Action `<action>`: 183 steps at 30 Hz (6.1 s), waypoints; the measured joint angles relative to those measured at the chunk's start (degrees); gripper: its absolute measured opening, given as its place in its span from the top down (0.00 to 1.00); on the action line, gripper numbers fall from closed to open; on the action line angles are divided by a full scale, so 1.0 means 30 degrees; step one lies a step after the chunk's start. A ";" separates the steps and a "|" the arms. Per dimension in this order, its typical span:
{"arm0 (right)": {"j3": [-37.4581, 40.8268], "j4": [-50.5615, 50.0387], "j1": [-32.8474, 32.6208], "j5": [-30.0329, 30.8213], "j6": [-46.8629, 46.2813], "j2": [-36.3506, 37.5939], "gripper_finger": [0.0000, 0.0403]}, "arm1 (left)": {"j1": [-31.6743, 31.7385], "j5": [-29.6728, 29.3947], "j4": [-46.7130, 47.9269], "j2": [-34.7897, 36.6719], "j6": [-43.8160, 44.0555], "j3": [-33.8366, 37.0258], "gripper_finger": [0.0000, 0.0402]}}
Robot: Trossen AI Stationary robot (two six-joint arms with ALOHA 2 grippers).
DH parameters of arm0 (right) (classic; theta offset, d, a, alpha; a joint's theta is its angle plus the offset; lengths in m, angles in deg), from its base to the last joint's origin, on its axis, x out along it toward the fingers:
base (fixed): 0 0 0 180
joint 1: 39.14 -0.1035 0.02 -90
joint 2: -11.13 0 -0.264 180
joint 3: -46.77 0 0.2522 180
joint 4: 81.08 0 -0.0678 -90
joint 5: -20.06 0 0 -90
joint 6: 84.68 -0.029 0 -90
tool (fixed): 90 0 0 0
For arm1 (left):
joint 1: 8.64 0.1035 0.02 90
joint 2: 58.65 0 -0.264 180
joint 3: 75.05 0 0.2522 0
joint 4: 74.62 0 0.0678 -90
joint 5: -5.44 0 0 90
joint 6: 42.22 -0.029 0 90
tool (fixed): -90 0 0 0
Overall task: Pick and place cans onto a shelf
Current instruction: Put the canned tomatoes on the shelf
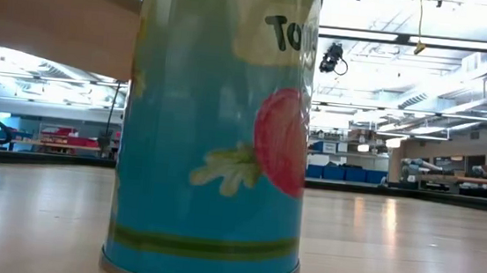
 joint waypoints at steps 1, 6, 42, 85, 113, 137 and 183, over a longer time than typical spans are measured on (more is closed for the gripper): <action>0.0000 0.0052 0.0000 -0.0013 0.0000 -0.0143 0.43 | 0.0045 0.0065 0.0002 -0.0075 0.0100 0.0000 0.13; 0.0000 0.0430 0.0000 -0.0138 0.0044 -0.0790 0.43 | 0.0152 0.1213 0.0147 -0.0256 0.1163 0.0000 0.13; 0.0000 0.0990 0.0007 0.0495 -0.0157 -0.1159 0.43 | 0.0203 0.0140 0.0457 -0.0241 0.3168 -0.0087 0.36; 0.0000 0.0989 0.0007 0.0503 -0.0474 -0.1159 0.43 | -0.0847 -0.2247 -0.0261 -0.0554 0.6239 0.0015 0.08; 0.0000 0.1149 0.0083 0.0510 -0.0510 -0.1159 0.43 | -0.0625 -0.1735 0.0162 -0.1776 0.6497 -0.0002 0.12; 0.0007 0.1782 0.0297 0.0503 -0.0444 -0.1276 0.43 | -0.1570 -0.1338 1.2642 -0.0757 -0.0057 -1.2084 0.23; 0.0007 0.3853 0.1523 -0.0383 0.1509 -0.1276 0.43 | -0.9313 -0.1836 1.5240 0.6875 0.8683 -0.2428 0.22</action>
